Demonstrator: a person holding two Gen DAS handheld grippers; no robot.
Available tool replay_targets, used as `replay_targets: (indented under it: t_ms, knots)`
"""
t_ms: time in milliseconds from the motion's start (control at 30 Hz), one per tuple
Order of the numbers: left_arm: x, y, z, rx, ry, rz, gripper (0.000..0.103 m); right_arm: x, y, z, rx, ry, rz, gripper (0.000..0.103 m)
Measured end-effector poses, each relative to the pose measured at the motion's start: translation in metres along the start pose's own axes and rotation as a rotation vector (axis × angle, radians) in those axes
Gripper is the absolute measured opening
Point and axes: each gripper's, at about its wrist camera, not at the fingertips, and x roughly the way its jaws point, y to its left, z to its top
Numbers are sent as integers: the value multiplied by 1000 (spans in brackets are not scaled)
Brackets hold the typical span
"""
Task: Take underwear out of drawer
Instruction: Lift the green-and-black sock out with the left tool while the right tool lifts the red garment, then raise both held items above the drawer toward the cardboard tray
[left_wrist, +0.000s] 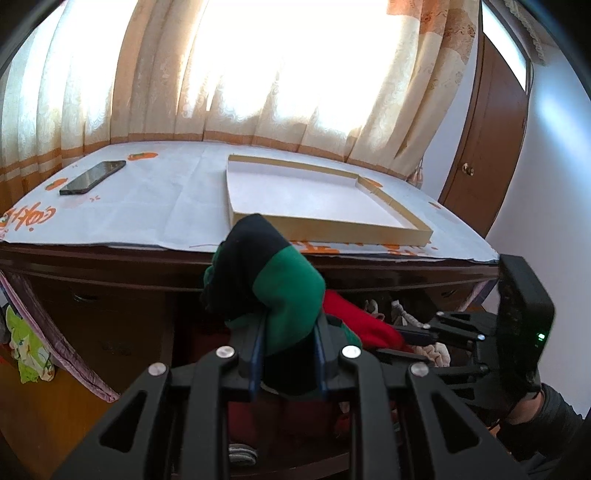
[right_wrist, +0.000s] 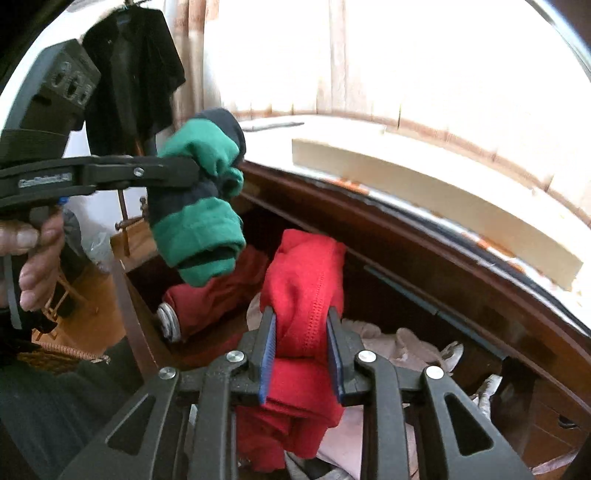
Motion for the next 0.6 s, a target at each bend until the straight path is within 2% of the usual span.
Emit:
replay_targets:
  t_ms: [333, 600]
  knots:
    - [-2, -5, 1, 28, -20, 5, 20, -29, 4, -9, -21, -158, -49, 27]
    - [-4, -9, 1, 40, -27, 3, 20, -46, 13, -15, -39, -239, -75, 27]
